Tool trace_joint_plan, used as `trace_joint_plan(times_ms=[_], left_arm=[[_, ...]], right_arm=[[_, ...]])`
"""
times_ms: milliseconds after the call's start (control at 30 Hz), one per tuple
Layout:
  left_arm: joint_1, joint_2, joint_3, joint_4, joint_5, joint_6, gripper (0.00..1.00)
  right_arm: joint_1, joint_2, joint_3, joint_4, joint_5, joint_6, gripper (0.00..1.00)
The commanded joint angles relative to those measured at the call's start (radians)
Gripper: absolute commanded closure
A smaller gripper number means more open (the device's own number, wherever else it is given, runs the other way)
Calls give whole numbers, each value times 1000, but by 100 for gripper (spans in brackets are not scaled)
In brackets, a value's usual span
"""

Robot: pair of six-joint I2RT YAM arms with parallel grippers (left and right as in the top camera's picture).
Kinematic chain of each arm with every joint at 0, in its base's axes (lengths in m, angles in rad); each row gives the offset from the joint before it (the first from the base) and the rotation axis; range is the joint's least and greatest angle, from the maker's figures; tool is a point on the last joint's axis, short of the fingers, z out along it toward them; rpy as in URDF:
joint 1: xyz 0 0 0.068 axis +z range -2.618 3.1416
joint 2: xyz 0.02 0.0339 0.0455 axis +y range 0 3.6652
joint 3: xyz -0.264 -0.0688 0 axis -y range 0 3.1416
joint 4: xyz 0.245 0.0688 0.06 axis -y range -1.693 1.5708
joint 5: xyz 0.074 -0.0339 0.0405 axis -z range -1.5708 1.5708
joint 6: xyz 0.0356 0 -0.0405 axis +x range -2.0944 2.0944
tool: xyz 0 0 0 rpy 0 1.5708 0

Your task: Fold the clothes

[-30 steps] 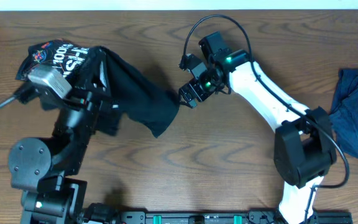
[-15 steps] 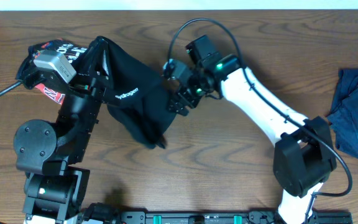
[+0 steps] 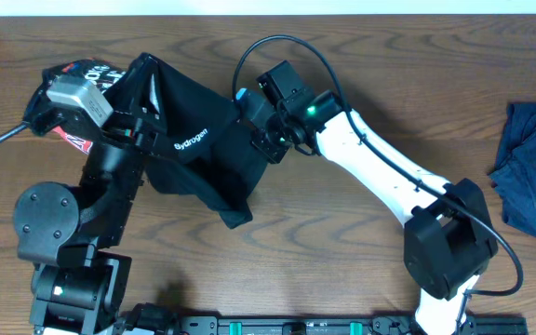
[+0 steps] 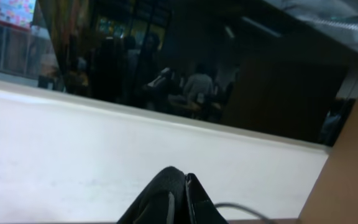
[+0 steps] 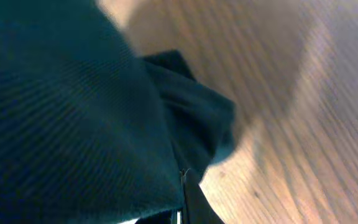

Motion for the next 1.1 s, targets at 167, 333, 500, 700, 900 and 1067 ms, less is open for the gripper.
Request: trace_joint_plan(times_ms=[167, 333, 500, 700, 900, 1067], left_arm=[[5, 38, 42, -130, -78, 132, 94], [5, 101, 42, -158, -78, 153, 94], [5, 112, 42, -72, -99, 192, 94], [5, 184, 42, 10, -106, 187, 94], [5, 295, 42, -86, -4, 154, 94], [5, 346, 41, -279, 24, 154, 94]], right_arm=[[-200, -196, 88, -55, 309, 146, 99], [-322, -296, 211, -282, 310, 103, 99], [-431, -360, 240, -380, 309, 89, 99], [-474, -326, 239, -270, 256, -38, 99], [-480, -230, 239, -266, 252, -67, 99], [-491, -135, 239, -316, 253, -67, 99]])
